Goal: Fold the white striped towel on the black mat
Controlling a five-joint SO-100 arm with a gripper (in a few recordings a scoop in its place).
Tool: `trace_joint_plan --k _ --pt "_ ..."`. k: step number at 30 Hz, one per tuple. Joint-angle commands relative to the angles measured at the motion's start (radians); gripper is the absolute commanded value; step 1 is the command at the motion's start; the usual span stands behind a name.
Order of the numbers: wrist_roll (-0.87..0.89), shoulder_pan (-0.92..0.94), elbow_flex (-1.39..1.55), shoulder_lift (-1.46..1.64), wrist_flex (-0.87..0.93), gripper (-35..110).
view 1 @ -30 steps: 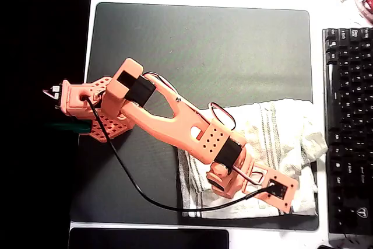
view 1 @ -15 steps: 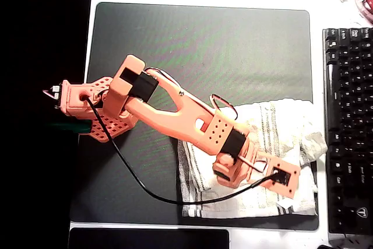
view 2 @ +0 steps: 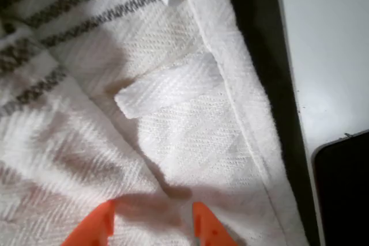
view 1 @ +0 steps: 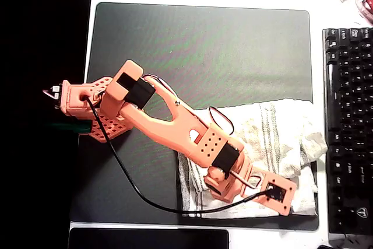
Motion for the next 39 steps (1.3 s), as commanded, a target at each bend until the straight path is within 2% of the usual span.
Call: trace_joint_plan --k 1,6,15,30,39 --pt "0.014 -0.02 0.028 0.026 -0.014 16" --pt "0.043 -0.06 0.083 0.029 -0.049 14" --pt "0.041 -0.086 0.083 0.006 -0.095 0" --pt "0.081 -0.155 -0.067 0.213 0.055 0" --pt "0.077 -0.021 -0.193 0.336 0.187 0"
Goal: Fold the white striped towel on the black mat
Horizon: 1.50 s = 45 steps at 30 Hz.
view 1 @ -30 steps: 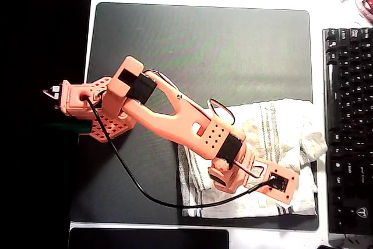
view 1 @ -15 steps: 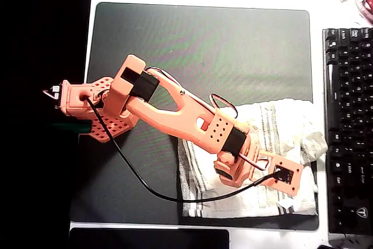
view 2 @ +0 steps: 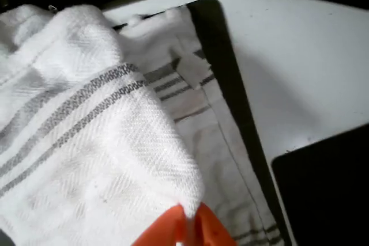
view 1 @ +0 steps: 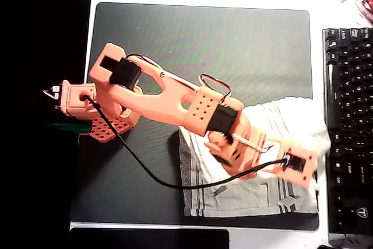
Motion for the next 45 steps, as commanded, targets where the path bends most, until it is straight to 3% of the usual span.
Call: trace_joint_plan --k 1,7,18,27,38,45 --pt "-0.015 0.081 -0.058 0.089 0.058 0" --pt "-0.055 0.175 -0.037 0.084 0.043 0" --pt "-0.15 0.264 0.15 -0.026 -0.247 4" --pt "-0.135 0.247 0.187 0.029 -0.222 14" --pt "-0.04 -0.026 0.374 0.25 -0.028 15" --pt "-0.014 -0.193 0.517 0.265 -0.048 16"
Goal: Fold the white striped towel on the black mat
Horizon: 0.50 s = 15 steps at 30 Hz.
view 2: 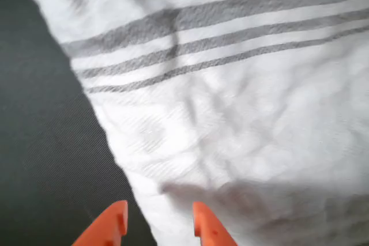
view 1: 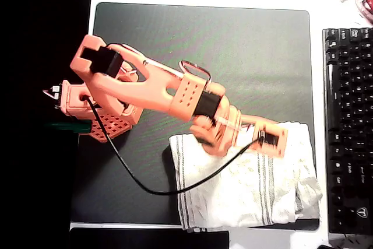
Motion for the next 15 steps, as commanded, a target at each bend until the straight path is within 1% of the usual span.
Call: trace_joint_plan --k 1,15 --pt "-0.008 -0.029 0.055 0.048 -0.005 16" --pt "-0.135 0.04 0.209 0.006 -0.084 13"
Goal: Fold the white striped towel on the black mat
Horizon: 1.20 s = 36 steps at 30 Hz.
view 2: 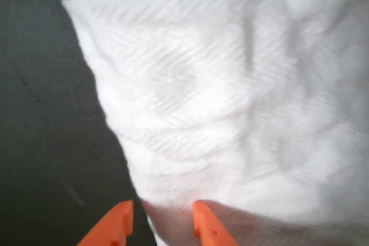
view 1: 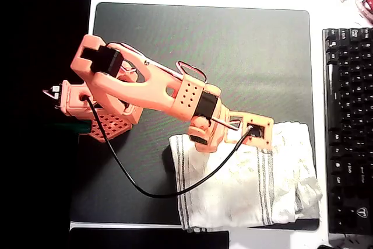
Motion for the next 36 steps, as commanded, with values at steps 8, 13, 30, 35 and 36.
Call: trace_joint_plan --k 8,13,30,35,36 --pt "-0.021 -0.023 0.084 -0.067 -0.08 3" --pt "-0.011 -0.046 0.081 -0.075 -0.08 0" --pt "0.127 -0.189 0.037 -0.032 -0.06 0" --pt "0.158 -0.221 0.026 -0.034 -0.057 0" --pt "0.16 -0.221 0.026 -0.034 -0.057 0"
